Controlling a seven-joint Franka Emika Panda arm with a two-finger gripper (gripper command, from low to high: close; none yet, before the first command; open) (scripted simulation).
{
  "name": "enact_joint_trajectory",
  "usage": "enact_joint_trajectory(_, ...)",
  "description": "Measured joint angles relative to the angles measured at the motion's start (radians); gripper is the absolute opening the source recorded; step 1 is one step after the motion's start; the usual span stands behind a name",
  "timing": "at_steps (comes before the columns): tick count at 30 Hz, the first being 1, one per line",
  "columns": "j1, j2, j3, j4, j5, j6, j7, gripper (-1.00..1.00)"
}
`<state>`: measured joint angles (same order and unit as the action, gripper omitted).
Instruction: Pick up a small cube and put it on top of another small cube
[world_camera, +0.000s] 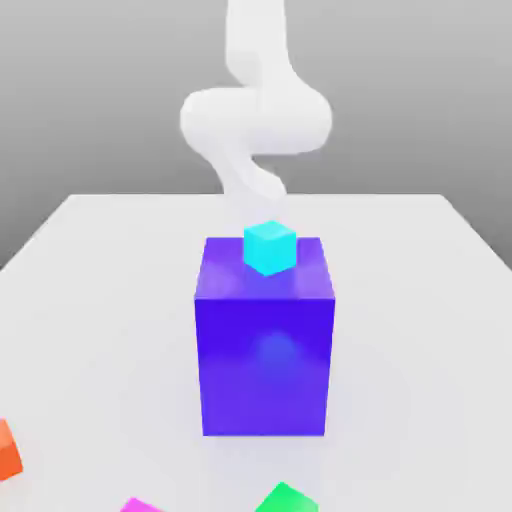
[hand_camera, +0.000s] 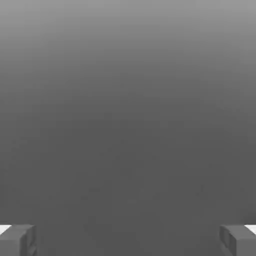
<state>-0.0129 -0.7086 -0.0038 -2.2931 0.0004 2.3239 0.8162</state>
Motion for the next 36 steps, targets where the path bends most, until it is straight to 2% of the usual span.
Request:
enact_joint_trajectory(16, -0.067, 0.586, -0.043, 0.044, 0.009, 0.154, 0.099, 0.00)
enact_joint_trajectory(29, -0.124, 1.058, -0.073, 0.080, 0.055, 0.277, 0.152, 0.00)
enact_joint_trajectory(34, -0.142, 1.240, -0.061, 0.112, 0.078, 0.387, 0.145, 0.00)
enact_joint_trajectory(35, -0.145, 1.264, -0.058, 0.118, 0.081, 0.405, 0.144, -1.00)
enact_joint_trajectory(36, -0.145, 1.264, -0.058, 0.118, 0.081, 0.405, 0.144, -1.00)
